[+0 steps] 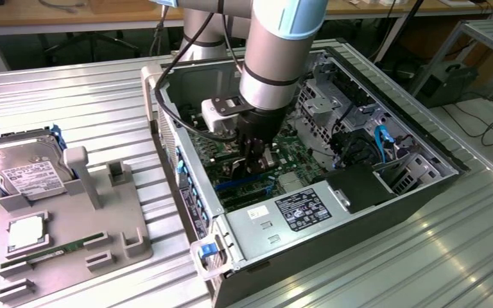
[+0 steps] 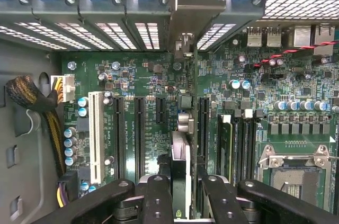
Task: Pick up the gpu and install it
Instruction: 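Insert the gpu into the slot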
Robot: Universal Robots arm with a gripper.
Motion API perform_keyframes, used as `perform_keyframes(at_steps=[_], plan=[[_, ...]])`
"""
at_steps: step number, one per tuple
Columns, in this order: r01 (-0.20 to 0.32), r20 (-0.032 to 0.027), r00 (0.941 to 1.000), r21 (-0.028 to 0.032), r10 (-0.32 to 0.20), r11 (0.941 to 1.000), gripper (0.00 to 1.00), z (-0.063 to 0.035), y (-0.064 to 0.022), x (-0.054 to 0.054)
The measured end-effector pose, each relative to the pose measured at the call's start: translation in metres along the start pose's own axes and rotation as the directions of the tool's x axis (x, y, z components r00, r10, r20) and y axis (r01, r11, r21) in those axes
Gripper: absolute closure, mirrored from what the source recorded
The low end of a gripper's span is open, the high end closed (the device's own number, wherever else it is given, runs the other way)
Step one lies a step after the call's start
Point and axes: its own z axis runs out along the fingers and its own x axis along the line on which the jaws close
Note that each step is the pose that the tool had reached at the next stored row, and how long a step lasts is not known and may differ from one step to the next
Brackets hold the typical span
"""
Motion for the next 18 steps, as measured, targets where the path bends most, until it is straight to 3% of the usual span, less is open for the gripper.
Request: perform_keyframes(at_steps=[12, 18], plan=[[0.000, 0.0008, 1.0000, -0.0032, 0.000, 1.0000, 0.73, 0.0041, 0.0000, 0.0001], [0.000, 0.0011, 1.0000, -0.0031, 0.000, 1.0000, 0.73, -0.0020, 0.0000, 0.0000]])
